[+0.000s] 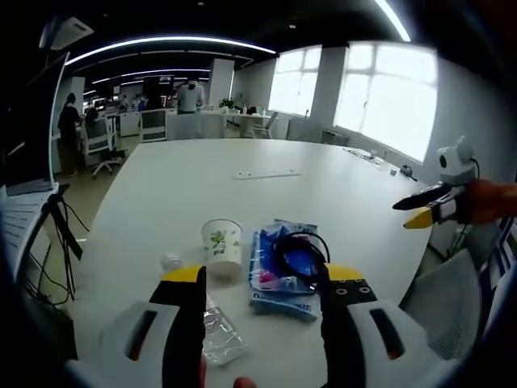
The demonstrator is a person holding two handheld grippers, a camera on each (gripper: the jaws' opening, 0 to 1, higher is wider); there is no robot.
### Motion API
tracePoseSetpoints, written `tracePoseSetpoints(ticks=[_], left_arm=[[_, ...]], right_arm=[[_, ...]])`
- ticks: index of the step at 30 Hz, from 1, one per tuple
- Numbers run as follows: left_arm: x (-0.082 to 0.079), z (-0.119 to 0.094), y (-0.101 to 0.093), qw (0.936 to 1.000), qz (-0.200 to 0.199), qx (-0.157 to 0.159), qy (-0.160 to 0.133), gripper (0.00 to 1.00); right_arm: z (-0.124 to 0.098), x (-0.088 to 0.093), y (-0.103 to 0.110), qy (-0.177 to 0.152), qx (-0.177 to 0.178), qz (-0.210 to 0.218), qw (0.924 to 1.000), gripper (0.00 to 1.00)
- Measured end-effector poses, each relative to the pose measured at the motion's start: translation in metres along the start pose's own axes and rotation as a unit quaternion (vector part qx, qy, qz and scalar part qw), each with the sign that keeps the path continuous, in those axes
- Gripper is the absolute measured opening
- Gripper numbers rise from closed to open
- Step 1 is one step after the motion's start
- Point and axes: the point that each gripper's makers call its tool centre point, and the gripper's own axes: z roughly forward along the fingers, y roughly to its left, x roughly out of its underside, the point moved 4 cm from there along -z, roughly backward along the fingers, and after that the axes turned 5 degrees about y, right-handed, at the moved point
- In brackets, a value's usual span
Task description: Arrange the tabletop items into an orderly group along one side of the table until the central work area is clear of visible clutter.
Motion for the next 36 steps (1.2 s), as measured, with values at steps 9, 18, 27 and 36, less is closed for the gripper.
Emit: tracePoseSetpoints(ticks=[9,18,27,36], left_arm=[[-0.0005,0.0013,-0.0001,1.0000,0.001,0.001,0.001,0.57],[-0.0019,0.0022,0.0005,1.0000,0.000,0.001,0.000,0.57],[-0.0020,0.0031,0.0016,1.0000,0.000,0.000,0.001,0.57],[-0.0013,0.0034,0.0027,1.0000,-0.003,-0.001,0.001,0.57]], right_arm=[[-0.0007,-0.0016,-0.0007,-0.002,0.002,0.001,1.0000,0.68],[0.0001,-0.0026,0.0000,-0.003,0.001,0.001,1.0000,0.68],[0.0018,-0.0025,-0.0023,-0.003,0.000,0.002,1.0000,0.67],[0.0023,-0.0017,-0.0019,-0.002,-0.001,0.002,1.0000,0.67]])
